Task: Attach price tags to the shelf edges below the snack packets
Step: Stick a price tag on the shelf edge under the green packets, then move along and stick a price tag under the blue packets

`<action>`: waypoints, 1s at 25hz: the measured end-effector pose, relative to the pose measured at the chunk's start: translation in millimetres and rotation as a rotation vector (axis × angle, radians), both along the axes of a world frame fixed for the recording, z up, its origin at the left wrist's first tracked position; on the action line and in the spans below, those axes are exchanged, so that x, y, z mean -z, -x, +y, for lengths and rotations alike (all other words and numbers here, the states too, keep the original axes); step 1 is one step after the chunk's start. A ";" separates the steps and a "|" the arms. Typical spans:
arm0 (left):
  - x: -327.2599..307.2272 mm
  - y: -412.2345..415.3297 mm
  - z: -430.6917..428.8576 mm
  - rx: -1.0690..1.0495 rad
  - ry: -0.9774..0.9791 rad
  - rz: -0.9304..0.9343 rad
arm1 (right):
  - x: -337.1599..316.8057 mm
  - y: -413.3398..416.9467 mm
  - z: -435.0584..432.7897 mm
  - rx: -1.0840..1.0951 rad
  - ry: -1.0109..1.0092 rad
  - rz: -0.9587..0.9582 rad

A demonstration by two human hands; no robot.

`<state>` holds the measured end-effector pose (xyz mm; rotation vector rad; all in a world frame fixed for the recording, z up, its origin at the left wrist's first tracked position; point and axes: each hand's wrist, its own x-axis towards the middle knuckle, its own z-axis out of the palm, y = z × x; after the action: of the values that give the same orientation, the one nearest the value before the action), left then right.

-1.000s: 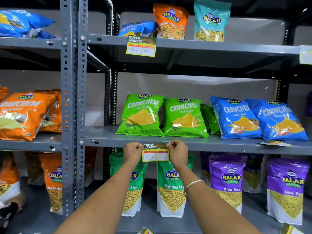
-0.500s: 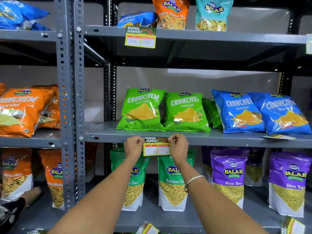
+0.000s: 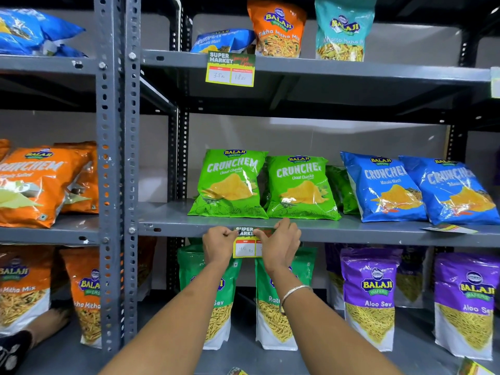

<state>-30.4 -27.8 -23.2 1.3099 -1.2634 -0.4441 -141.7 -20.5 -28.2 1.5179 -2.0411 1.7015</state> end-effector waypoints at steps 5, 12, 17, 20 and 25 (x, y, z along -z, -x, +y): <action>-0.7 15.4 7.0 -0.118 -0.096 -0.046 | -2.2 14.3 1.2 -0.112 0.066 -0.112; 2.2 19.1 -0.9 -0.185 -0.093 -0.170 | 0.7 22.9 -4.7 -0.102 0.056 -0.101; -5.1 20.9 14.4 -0.277 -0.068 -0.275 | -12.0 46.1 12.3 -0.254 0.021 -0.182; -9.7 41.4 24.8 -0.443 0.158 -0.352 | -32.3 129.7 30.5 -0.163 0.121 -0.234; -26.8 205.2 46.1 -0.111 0.351 -0.393 | -74.0 328.5 59.1 0.049 0.150 -0.084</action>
<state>-235.6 18.2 3.7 1.1890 -1.5021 0.1220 -470.1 38.6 45.8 1.3617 -1.9217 1.8823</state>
